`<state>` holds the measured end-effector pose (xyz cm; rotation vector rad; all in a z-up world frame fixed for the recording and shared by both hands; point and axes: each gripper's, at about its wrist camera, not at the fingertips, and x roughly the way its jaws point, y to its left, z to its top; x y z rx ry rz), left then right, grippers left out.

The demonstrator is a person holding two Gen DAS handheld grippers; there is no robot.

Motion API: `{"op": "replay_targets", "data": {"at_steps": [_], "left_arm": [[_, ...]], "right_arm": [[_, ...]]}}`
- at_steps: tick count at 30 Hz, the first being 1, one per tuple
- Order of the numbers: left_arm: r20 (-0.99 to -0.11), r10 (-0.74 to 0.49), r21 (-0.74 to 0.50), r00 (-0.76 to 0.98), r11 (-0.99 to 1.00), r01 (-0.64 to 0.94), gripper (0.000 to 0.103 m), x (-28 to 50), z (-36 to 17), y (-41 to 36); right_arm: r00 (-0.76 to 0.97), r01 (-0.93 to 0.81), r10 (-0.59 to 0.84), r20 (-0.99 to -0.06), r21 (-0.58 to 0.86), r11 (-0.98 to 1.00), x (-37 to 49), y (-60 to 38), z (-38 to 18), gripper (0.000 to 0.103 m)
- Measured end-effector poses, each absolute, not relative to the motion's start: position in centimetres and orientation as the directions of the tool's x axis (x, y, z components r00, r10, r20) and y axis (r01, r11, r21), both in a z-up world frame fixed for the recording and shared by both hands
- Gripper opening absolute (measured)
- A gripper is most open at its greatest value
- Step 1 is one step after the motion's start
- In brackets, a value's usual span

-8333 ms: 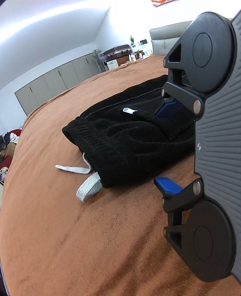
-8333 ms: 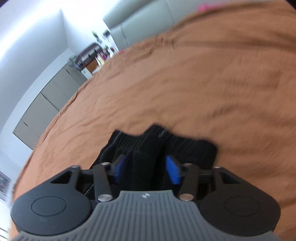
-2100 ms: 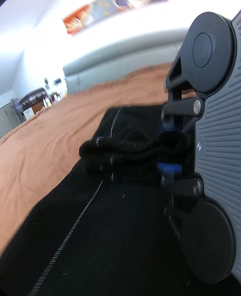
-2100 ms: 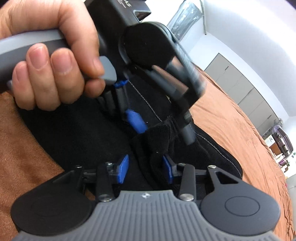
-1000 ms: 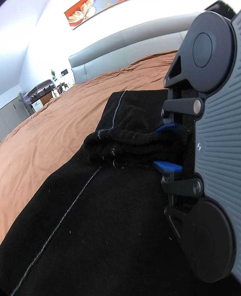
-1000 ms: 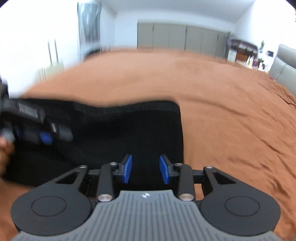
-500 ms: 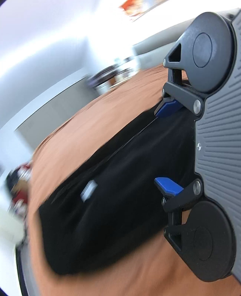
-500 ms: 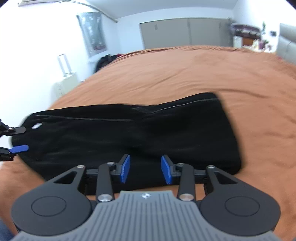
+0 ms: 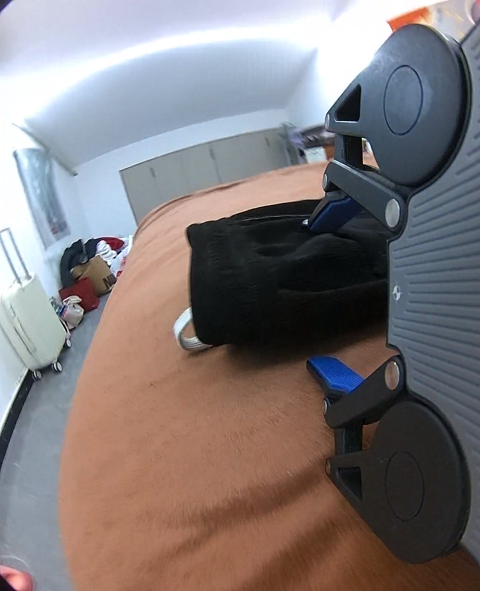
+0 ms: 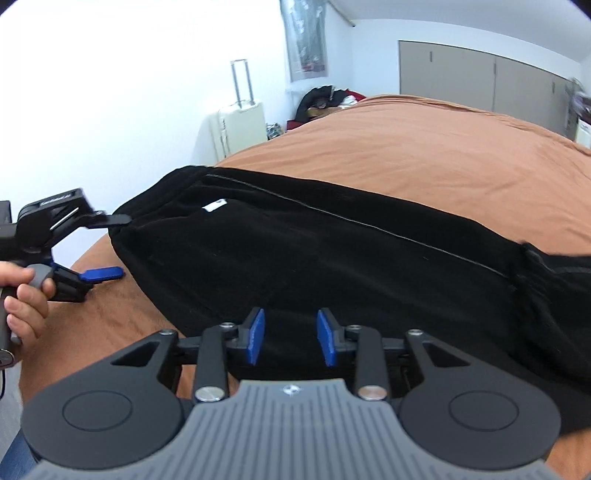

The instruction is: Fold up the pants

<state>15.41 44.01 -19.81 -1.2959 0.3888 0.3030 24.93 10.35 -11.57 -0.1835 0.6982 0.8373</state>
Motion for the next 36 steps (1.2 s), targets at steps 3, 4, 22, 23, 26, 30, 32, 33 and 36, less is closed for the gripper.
{"op": "replay_targets", "data": {"at_steps": [3,4,22,23,26,30,32,33,36], "left_arm": [[-0.412,0.027,-0.88,0.911,0.247,-0.405,0.089,15.6,-20.2,44.9],[-0.4,0.034,-0.886,0.916,0.243,-0.396,0.089,15.9,-20.3,45.2],[-0.397,0.115,-0.802,0.91,0.439,-0.405,0.044,18.5,-16.6,42.8],[-0.385,0.12,-0.785,0.915,0.479,-0.393,0.043,18.7,-15.6,42.2],[-0.342,0.125,-0.751,0.931,0.559,-0.351,0.042,19.2,-13.3,40.6],[-0.291,0.119,-0.652,0.949,0.701,-0.288,0.042,20.3,-10.2,36.8],[-0.282,0.105,-0.568,0.954,0.783,-0.254,0.042,21.0,-8.8,34.3],[-0.28,0.099,-0.529,0.955,0.814,-0.24,0.042,21.2,-8.3,32.9],[-0.283,0.077,-0.396,0.956,0.898,-0.19,0.042,22.5,-7.3,28.9]], "right_arm": [[0.464,-0.741,0.621,-0.632,0.107,0.663,25.7,12.4,-12.5,0.026],[0.463,-0.741,0.622,-0.631,0.109,0.663,26.0,13.1,-12.7,0.025],[0.404,-0.732,0.643,-0.651,0.193,0.654,27.1,15.2,-19.1,0.028],[0.411,-0.722,0.649,-0.64,0.206,0.661,26.9,14.8,-19.1,0.028],[0.433,-0.689,0.666,-0.607,0.254,0.679,26.8,13.1,-18.5,0.028],[0.468,-0.638,0.673,-0.573,0.308,0.706,27.0,10.4,-17.6,0.029],[0.491,-0.608,0.667,-0.56,0.328,0.723,27.1,8.9,-17.2,0.029],[0.503,-0.589,0.662,-0.555,0.34,0.733,27.2,8.0,-17.1,0.029],[0.534,-0.544,0.647,-0.544,0.365,0.756,27.4,5.9,-16.8,0.029]]}}
